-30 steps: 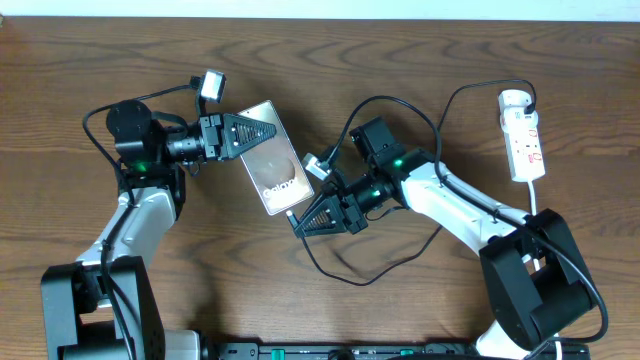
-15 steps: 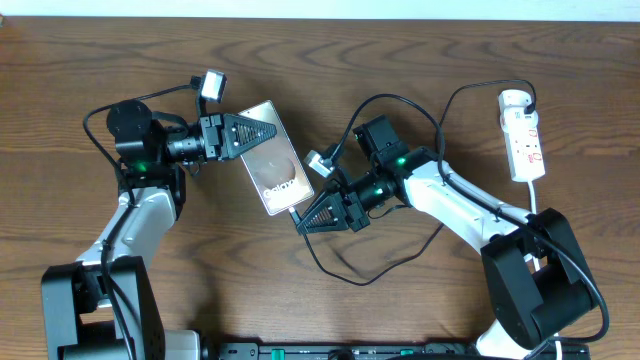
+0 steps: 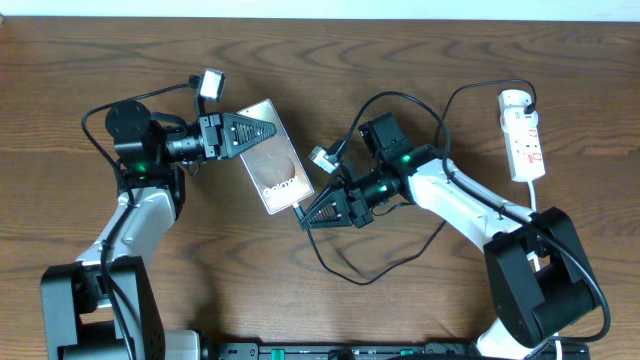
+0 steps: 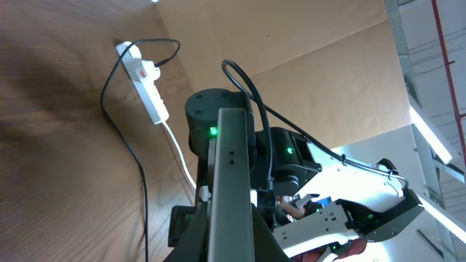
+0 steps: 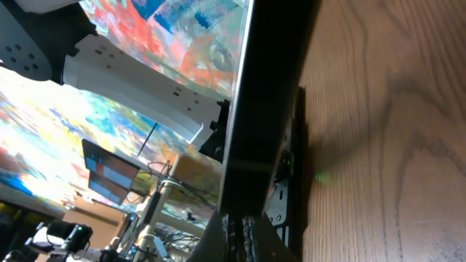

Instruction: Plug charger to phone and switch on socket

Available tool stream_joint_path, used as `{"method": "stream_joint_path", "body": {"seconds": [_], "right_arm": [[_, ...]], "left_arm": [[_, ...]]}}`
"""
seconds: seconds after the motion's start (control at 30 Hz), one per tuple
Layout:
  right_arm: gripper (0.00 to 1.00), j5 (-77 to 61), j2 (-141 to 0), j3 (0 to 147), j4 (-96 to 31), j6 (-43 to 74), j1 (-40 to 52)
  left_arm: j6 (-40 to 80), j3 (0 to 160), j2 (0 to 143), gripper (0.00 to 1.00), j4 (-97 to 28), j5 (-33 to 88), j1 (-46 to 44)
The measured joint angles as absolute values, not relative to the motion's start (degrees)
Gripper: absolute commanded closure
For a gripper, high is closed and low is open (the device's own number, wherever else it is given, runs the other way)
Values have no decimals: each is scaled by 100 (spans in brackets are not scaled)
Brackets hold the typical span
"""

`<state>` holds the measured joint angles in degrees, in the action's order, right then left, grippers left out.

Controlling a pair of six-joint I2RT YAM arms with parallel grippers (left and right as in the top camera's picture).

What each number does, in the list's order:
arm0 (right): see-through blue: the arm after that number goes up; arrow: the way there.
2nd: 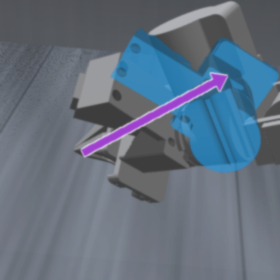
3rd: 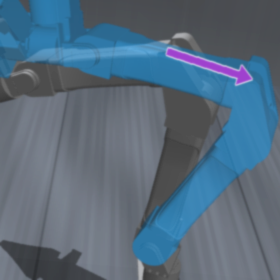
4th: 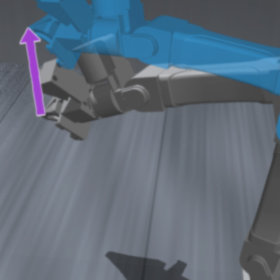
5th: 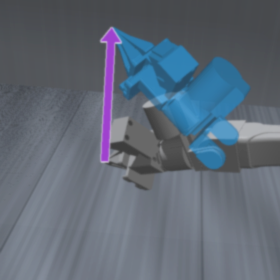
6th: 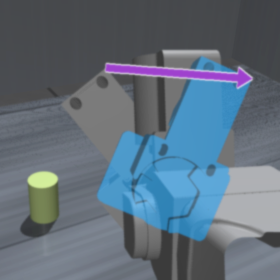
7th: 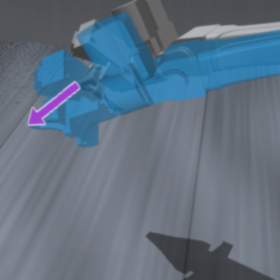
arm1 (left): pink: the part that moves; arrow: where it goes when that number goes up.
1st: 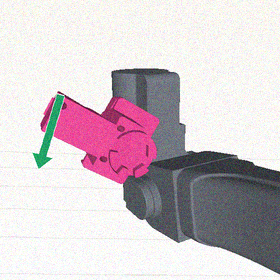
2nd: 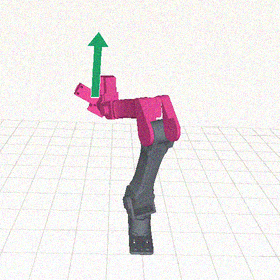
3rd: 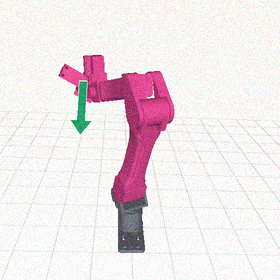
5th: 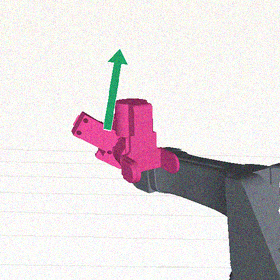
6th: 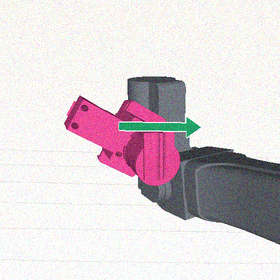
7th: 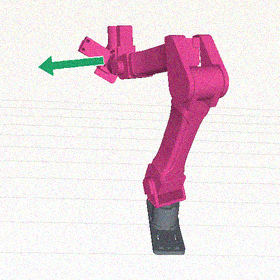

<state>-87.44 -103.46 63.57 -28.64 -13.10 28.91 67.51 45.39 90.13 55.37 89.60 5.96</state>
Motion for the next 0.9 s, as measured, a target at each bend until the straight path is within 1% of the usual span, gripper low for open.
{"method": "stream_joint_path", "body": {"seconds": [0.9], "right_arm": [[99,-8750,-10348,6335,-2755,-1372,2982]], "left_arm": [[6724,4539,9013,93,5546,8927,475]]}}
